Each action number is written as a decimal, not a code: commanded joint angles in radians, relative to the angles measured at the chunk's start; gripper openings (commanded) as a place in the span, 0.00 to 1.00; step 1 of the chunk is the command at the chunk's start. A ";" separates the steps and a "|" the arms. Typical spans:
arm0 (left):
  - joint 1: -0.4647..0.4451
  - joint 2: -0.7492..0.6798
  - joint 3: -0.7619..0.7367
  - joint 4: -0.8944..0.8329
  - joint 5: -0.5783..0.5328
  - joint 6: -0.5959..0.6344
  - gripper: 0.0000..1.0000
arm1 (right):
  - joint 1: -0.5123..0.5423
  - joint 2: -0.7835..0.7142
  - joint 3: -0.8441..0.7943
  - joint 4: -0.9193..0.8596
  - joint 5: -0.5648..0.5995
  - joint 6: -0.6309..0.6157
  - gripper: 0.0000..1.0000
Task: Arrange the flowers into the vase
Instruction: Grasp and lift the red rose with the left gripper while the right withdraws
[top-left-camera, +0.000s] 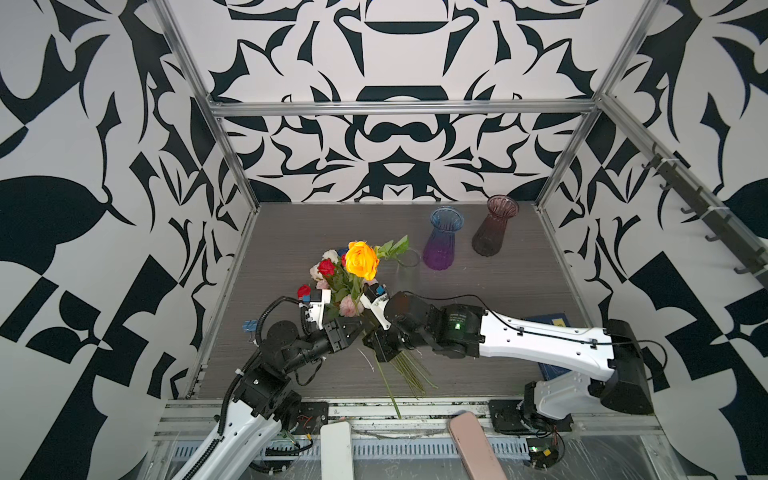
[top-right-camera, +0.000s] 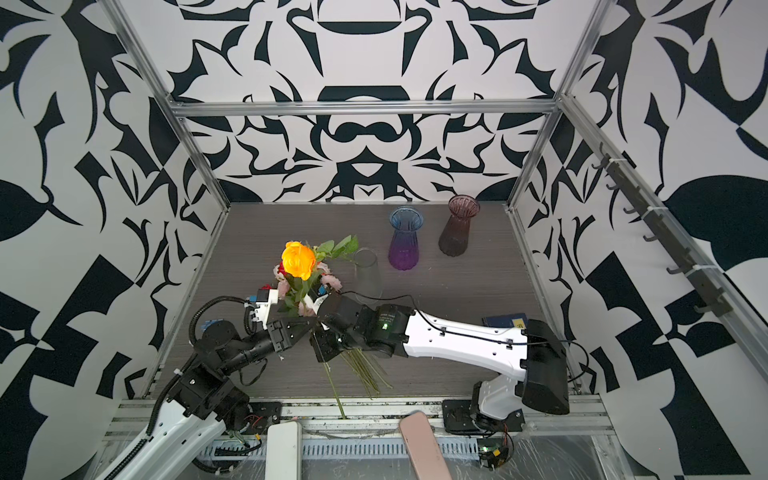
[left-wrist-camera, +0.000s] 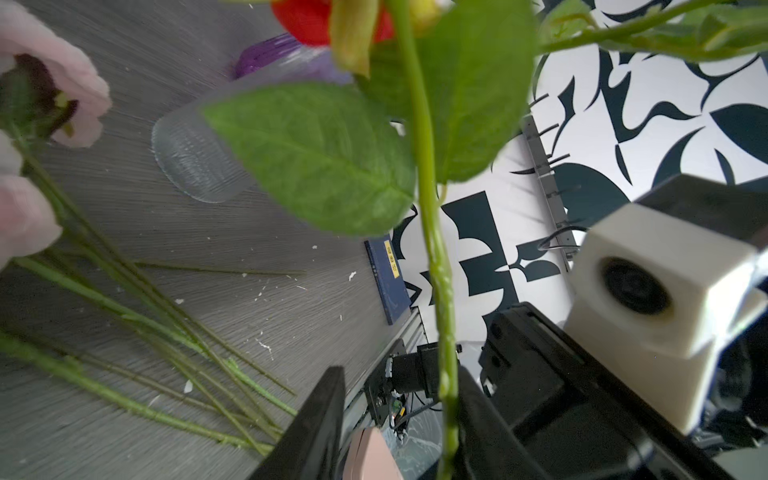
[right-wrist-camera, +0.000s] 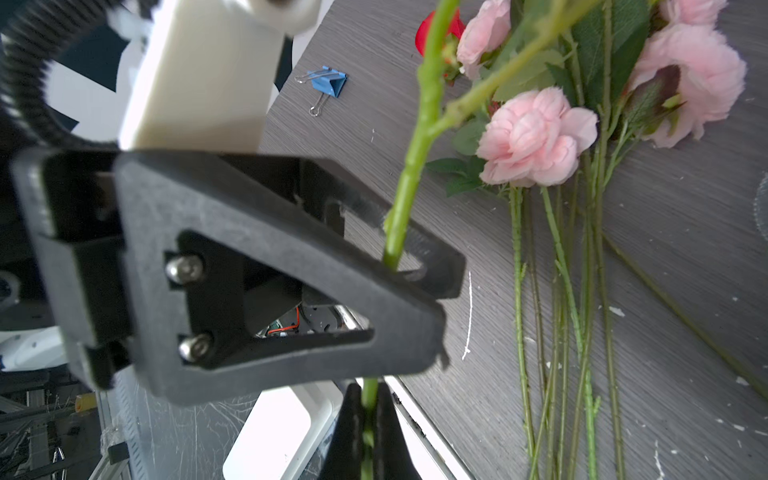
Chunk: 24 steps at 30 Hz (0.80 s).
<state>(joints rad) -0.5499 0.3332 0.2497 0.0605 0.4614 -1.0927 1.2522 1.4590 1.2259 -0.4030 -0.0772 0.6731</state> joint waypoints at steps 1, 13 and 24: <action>0.001 0.012 0.029 0.084 0.022 0.001 0.31 | 0.016 -0.034 0.045 0.014 0.026 -0.005 0.00; 0.002 -0.091 0.136 -0.144 -0.048 0.124 0.00 | 0.024 -0.119 -0.016 0.005 0.159 0.003 0.39; 0.002 -0.214 0.602 -0.329 -0.303 0.733 0.00 | 0.024 -0.613 -0.442 -0.127 0.718 0.280 0.39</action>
<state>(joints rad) -0.5495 0.1177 0.7853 -0.3107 0.2058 -0.5968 1.2770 0.9539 0.8906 -0.4480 0.4072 0.8013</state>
